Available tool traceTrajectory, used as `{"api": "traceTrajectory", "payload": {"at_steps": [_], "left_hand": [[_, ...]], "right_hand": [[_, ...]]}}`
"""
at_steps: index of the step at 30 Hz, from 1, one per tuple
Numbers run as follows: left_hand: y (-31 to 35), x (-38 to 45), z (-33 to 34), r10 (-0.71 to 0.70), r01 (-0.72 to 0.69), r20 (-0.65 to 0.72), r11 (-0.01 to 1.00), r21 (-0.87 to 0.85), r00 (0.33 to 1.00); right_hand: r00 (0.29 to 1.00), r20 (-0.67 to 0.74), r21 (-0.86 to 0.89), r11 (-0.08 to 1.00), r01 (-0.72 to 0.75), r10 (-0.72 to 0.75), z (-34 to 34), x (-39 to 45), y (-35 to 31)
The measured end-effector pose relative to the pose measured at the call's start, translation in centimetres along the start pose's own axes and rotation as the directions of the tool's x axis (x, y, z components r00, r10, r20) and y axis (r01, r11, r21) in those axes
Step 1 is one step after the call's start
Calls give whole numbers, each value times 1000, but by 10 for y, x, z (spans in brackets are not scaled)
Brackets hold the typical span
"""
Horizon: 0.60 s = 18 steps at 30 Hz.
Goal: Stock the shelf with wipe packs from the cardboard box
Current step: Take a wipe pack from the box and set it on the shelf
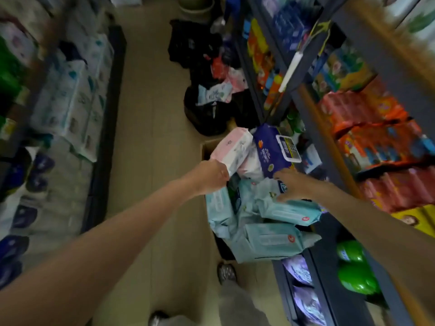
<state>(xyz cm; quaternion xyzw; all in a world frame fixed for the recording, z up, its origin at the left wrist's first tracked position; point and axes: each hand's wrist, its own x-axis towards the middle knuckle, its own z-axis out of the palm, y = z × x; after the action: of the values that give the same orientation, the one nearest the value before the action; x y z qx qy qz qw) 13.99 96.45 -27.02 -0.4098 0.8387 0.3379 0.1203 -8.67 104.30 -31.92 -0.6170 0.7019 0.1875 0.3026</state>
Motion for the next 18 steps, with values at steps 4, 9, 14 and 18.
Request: {"api": "traceTrajectory", "payload": {"at_steps": [4, 9, 14, 18], "left_hand": [[-3, 35, 14, -87, 83, -38, 993, -85, 996], [-27, 75, 31, -308, 284, -80, 932, -225, 948], [-68, 84, 41, -427, 377, -74, 857, -351, 901], [-94, 85, 56, -473, 412, -36, 801, -435, 880]], "right_hand": [[992, -84, -5, 995, 98, -98, 7, 37, 2], [906, -198, -395, 876, 276, -374, -2, 110, -24], [915, -78, -590, 758, 277, -395, -19, 186, -67], [856, 54, -696, 595, 402, -514, -21, 229, -67]]}}
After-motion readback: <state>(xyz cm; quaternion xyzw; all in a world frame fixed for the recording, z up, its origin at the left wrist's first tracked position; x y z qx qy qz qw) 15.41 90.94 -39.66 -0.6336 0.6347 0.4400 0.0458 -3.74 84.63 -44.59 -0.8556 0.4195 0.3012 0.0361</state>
